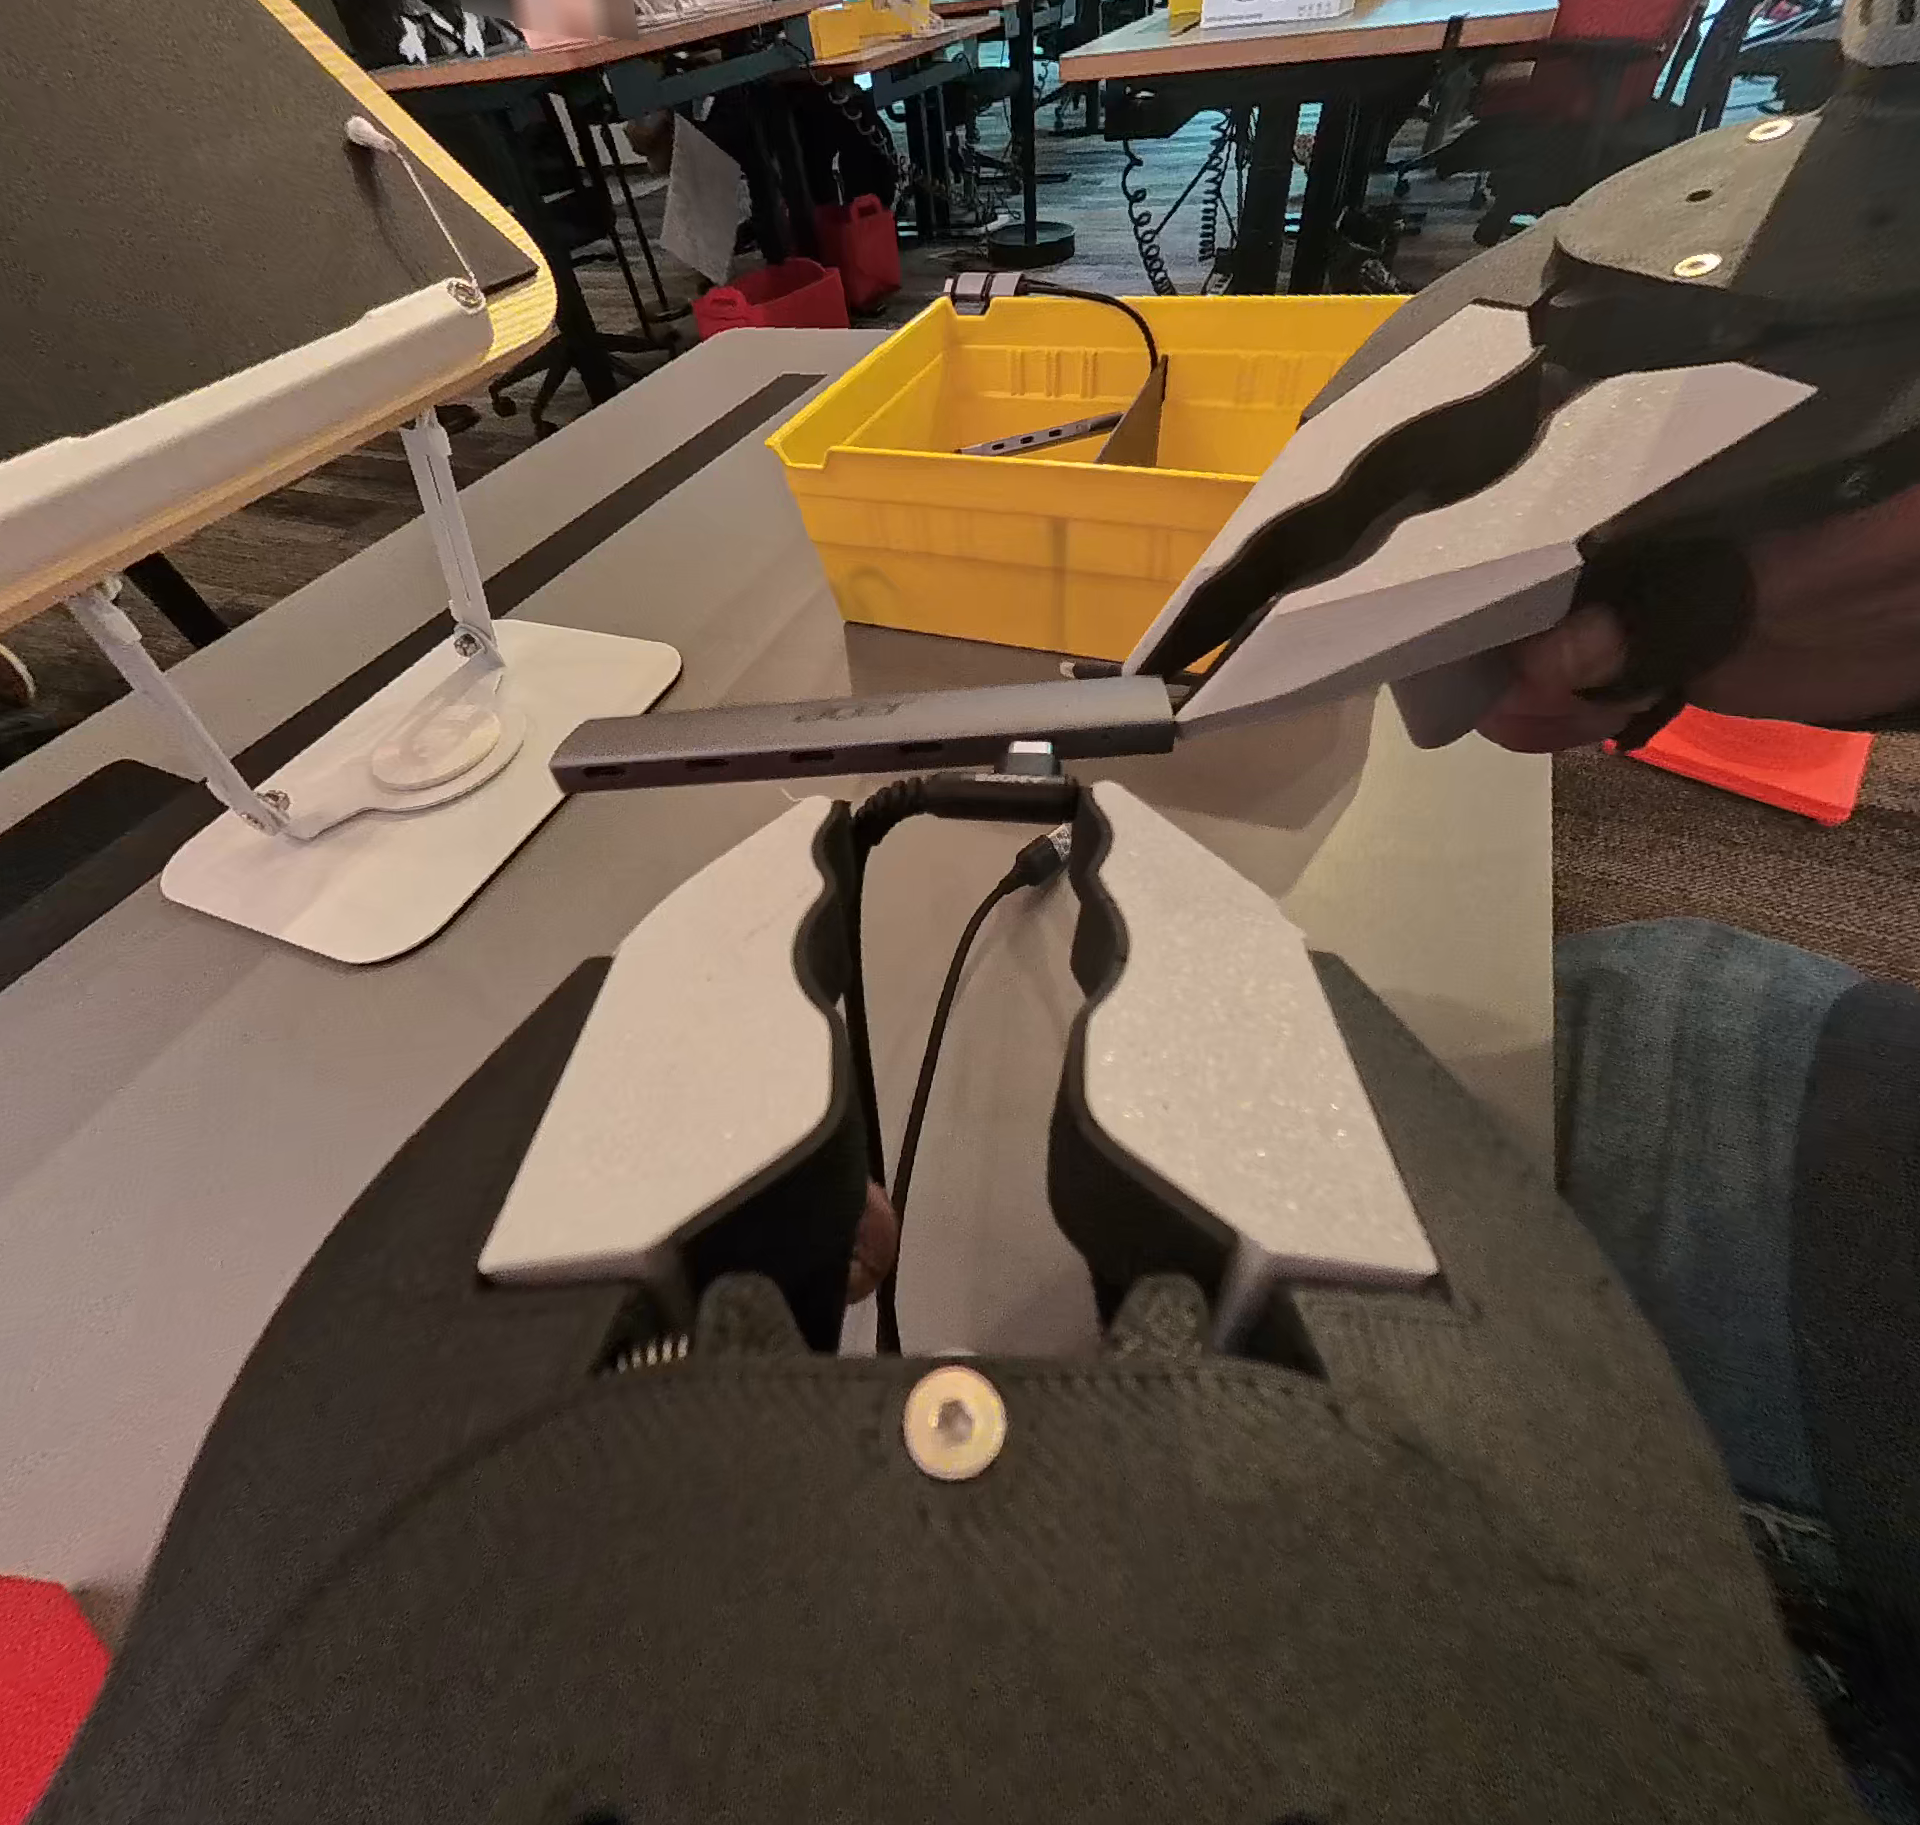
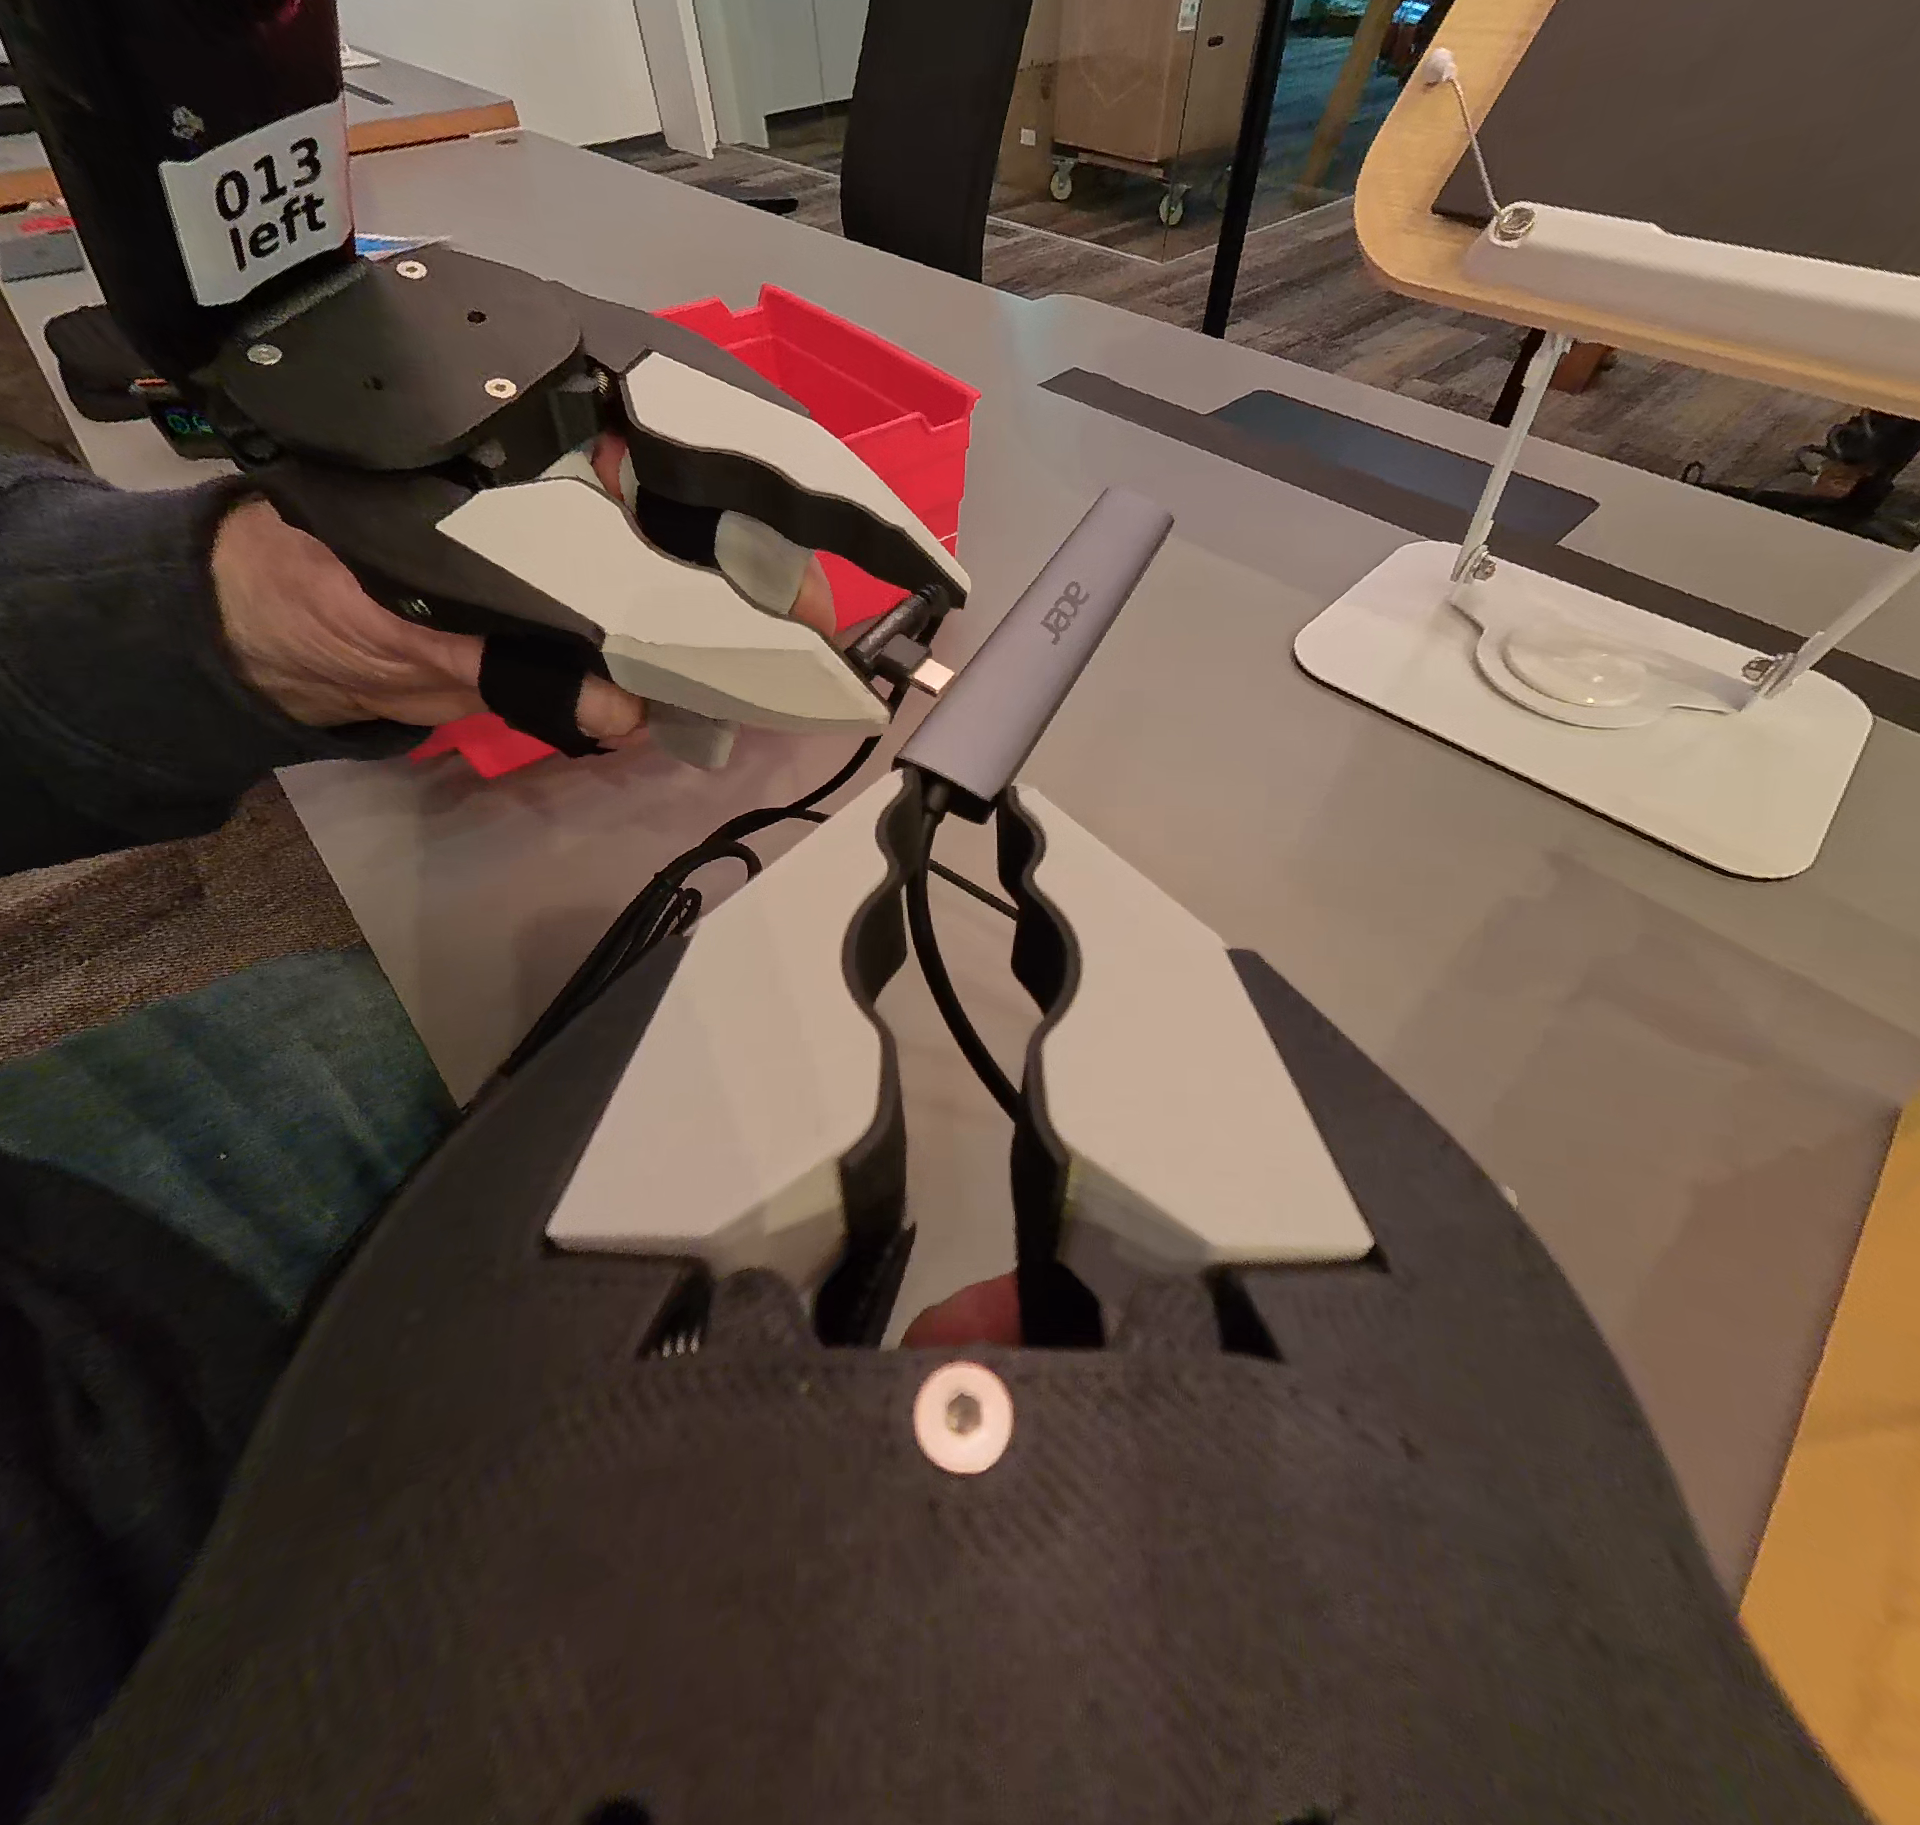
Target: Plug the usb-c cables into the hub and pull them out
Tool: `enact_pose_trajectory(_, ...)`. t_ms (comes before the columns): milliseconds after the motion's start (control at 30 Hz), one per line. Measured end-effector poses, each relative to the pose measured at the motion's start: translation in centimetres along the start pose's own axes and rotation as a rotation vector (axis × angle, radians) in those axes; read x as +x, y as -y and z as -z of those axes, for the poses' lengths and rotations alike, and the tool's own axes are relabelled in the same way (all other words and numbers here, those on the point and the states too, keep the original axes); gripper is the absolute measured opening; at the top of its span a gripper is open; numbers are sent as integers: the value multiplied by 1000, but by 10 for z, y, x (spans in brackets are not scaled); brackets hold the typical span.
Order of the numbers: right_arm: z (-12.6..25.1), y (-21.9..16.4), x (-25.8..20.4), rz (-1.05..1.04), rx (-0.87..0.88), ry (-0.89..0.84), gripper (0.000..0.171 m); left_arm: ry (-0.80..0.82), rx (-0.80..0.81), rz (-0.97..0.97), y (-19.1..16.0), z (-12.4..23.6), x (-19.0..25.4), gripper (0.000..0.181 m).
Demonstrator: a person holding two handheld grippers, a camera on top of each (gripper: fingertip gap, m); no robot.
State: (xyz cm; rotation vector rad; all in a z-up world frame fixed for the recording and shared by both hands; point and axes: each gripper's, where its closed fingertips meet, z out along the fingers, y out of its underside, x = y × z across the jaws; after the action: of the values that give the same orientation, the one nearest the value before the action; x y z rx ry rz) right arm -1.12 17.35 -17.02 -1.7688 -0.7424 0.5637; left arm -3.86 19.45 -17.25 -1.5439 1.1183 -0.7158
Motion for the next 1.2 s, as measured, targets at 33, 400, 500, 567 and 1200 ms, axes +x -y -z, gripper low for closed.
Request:
enact_pose_trajectory(33,0,0,-1,2,0,1,11,1,-2,-3,0,0,0,39)
enact_pose_trajectory(400,1,2,-2,29,6,-1,11,13,1,-19,1,-1,2,39)
enact_pose_trajectory(500,1,3,-4,31,7,7,11,10,8,-14,2,-1,2,39)
enact_pose_trajectory(567,1,3,-4,48,6,-5,11,20,9,-21,1,-1,2,39)
enact_pose_trajectory(1200,5,6,-10,142,0,41,11,-7,-5,-65,2,2,6,38)
